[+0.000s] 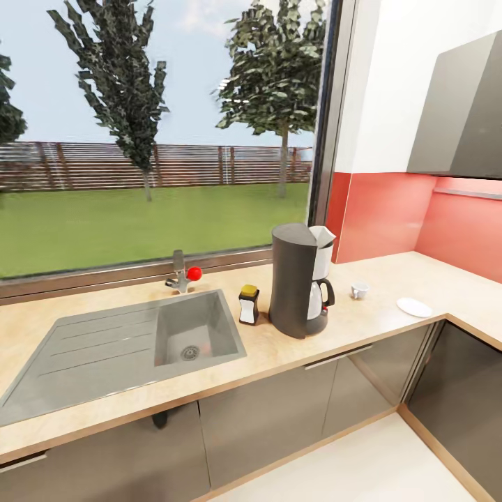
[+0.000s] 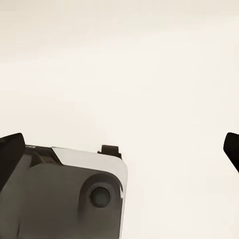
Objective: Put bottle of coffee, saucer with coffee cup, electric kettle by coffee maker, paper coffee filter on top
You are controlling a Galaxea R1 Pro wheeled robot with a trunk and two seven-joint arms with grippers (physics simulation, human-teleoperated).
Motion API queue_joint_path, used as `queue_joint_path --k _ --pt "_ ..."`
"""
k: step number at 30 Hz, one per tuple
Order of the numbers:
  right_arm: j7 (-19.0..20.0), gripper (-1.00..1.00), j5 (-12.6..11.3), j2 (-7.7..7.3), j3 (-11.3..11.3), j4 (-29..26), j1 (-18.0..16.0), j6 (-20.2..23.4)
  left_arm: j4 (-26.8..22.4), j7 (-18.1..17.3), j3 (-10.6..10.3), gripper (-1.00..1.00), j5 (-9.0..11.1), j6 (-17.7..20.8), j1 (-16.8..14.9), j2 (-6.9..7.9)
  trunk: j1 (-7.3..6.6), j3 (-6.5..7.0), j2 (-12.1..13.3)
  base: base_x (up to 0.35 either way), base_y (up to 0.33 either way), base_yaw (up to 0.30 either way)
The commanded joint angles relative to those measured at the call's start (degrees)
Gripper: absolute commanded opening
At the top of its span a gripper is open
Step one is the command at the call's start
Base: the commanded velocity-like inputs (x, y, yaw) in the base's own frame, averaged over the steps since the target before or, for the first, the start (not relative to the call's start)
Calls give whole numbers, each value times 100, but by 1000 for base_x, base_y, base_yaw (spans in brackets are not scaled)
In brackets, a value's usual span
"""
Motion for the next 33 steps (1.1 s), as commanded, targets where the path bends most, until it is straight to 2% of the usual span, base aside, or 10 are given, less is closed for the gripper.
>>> queue_joint_path --k 1,7,21,33 --pt "-21 100 -30 -2 46 3 -4 -16 9 11 -47 100 47 -25 -5 -7 3 -10 -10 0 0 0" --pt "-20 100 -30 0 53 9 -3 -18 -3 10 -49 100 49 -11 -5 -34 3 -10 -10 0 -121 0" --pt "-22 100 -21 9 64 10 -4 -23 -6 36 -60 100 49 -9 -5 -38 3 -10 -10 0 -264 0" --pt "-28 100 -21 13 78 33 -4 -32 -16 24 -51 100 56 -35 -5 -31 3 -10 -10 124 -260 0"
